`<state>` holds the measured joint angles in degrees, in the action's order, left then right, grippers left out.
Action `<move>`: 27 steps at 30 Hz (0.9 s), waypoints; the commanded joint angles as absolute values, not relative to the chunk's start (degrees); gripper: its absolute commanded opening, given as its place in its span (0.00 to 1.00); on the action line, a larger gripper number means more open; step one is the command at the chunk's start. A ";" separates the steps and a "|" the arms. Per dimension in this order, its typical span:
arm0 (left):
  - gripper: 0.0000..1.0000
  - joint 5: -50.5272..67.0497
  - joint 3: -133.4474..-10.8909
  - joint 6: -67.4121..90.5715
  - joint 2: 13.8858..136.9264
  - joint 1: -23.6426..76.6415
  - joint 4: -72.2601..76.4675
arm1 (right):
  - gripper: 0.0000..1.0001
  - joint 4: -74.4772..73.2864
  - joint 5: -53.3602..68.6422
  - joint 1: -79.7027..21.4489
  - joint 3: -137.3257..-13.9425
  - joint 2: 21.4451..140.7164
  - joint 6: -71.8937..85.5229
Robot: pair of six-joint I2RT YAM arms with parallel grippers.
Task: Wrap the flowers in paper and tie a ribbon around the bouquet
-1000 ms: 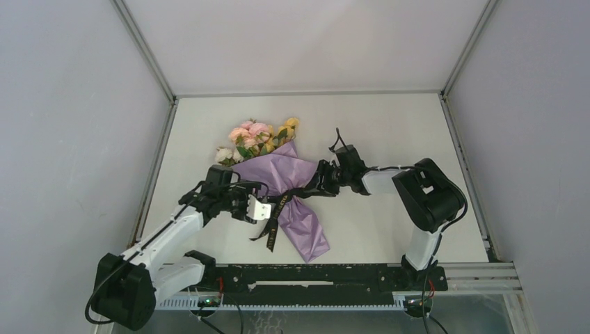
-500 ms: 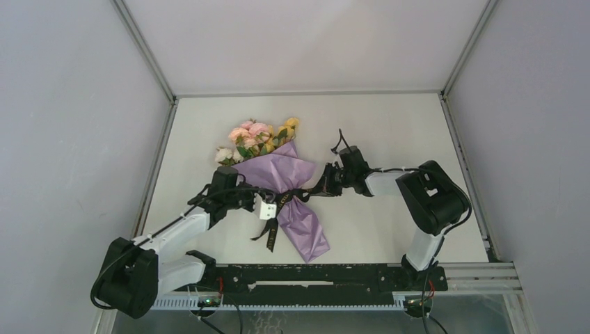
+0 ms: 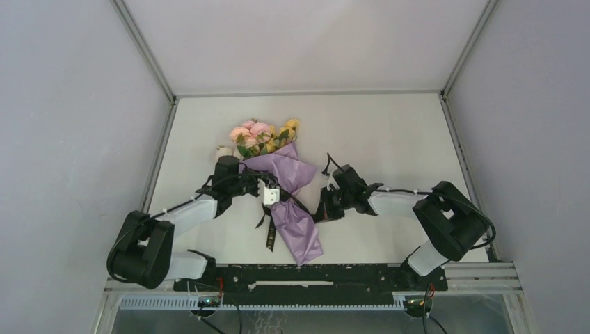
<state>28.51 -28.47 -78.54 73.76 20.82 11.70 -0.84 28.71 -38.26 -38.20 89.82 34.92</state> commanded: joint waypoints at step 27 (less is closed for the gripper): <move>0.70 34.10 -32.93 -91.40 77.42 16.87 8.74 | 0.32 -7.53 31.94 -39.88 -33.84 83.11 29.27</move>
